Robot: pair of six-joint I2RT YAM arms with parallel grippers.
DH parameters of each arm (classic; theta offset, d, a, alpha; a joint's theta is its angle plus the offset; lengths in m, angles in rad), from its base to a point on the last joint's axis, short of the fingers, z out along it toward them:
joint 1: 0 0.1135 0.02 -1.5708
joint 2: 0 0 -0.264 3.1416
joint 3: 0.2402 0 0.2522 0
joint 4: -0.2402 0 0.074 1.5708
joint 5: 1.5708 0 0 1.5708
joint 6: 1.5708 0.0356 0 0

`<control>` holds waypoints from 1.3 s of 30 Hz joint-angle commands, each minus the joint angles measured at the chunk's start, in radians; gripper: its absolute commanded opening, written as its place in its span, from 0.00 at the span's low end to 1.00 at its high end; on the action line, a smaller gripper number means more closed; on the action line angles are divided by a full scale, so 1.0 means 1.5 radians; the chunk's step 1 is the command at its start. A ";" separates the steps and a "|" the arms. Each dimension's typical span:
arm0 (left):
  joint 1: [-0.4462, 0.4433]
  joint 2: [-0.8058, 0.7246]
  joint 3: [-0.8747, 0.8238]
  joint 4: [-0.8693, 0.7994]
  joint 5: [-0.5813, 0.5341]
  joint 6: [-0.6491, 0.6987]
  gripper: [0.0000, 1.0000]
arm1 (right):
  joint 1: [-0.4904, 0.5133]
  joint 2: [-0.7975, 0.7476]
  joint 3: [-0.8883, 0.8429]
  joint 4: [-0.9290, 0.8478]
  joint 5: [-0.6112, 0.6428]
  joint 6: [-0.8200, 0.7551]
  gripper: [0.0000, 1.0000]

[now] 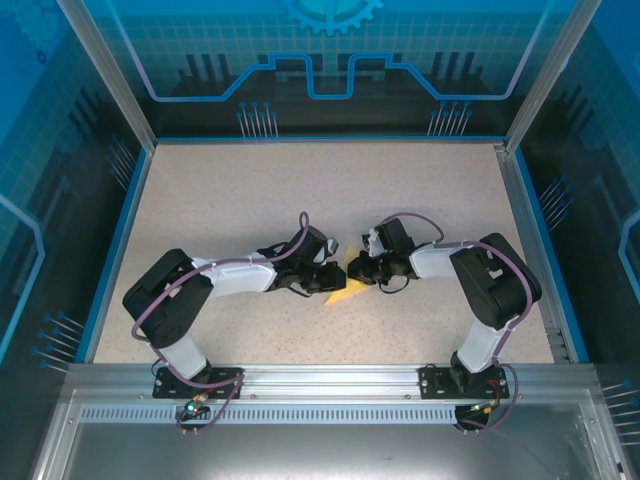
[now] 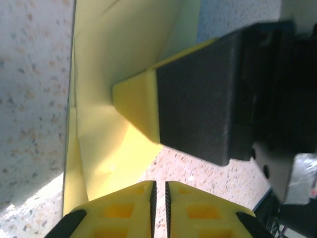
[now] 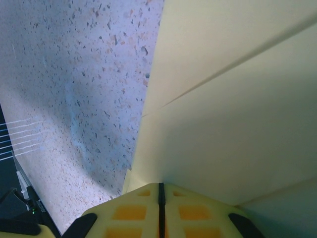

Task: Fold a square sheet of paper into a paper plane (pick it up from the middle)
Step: Fourth fold the wing at the center of the table.

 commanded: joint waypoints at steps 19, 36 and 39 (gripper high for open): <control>-0.004 0.039 -0.012 -0.069 -0.063 -0.024 0.14 | 0.006 0.025 -0.001 -0.065 0.056 0.004 0.09; -0.004 -0.015 -0.015 -0.089 -0.083 -0.019 0.15 | 0.007 0.025 0.001 -0.069 0.058 0.006 0.09; -0.005 -0.040 -0.029 -0.090 -0.087 -0.020 0.18 | 0.007 0.028 0.003 -0.068 0.057 0.006 0.08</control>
